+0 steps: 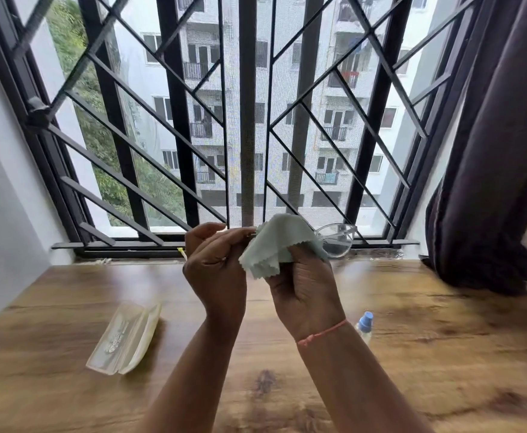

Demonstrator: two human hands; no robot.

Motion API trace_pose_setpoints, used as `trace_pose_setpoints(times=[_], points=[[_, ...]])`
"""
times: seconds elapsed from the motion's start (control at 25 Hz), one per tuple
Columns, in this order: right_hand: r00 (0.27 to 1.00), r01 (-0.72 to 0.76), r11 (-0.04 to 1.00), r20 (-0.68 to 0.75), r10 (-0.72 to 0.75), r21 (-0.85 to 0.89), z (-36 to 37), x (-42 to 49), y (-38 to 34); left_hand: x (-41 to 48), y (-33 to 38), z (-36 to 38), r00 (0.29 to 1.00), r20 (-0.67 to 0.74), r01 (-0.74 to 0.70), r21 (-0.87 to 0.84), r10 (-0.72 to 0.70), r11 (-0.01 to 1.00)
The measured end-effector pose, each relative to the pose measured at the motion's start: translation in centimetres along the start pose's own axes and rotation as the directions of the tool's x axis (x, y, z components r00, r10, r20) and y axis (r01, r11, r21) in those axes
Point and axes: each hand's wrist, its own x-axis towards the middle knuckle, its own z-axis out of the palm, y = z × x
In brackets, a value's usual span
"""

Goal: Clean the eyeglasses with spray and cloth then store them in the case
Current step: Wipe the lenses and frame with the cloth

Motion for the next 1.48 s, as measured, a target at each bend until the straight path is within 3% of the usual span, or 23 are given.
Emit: trace_pose_setpoints(times=[0.2, 0.36, 0.52, 0.88, 1.08, 1.32, 1.48], points=[[0.996, -0.089, 0.996, -0.029, 0.089, 0.008, -0.9, 0.0, -0.9, 0.4, -0.1, 0.0, 0.997, -0.056, 0.056, -0.034, -0.058, 0.998], [0.992, -0.120, 0.993, 0.034, 0.120, 0.000, -1.4, -0.2, -0.8, 0.4, -0.5, -0.1, 0.995, -0.082, 0.052, -0.040, -0.056, 0.998], [0.990, -0.140, 0.990, -0.028, 0.140, 0.000, -1.7, -0.2, -0.4, 0.1, -0.5, -0.2, 0.997, -0.071, 0.027, -0.038, -0.030, 0.999], [0.993, -0.108, 0.993, -0.055, 0.106, -0.039, -1.5, -0.3, 1.1, -1.5, -0.6, -0.6, 1.000, 0.002, 0.024, 0.050, -0.024, 0.998], [0.986, -0.107, 0.994, -0.128, 0.110, 0.027, -1.1, 0.0, 0.8, -1.6, -0.2, -1.1, 0.999, 0.049, -0.009, 0.035, 0.007, 0.999], [0.981, -0.110, 0.994, -0.156, 0.112, 0.021, -1.4, 0.8, -0.4, -1.3, -0.8, -1.0, 0.997, -0.018, 0.082, 0.025, -0.082, 0.996], [0.974, -0.120, 0.992, -0.186, 0.127, 0.049, -1.9, 0.6, -0.8, -1.4, -0.8, -1.0, 0.997, -0.032, 0.065, 0.039, -0.064, 0.997]])
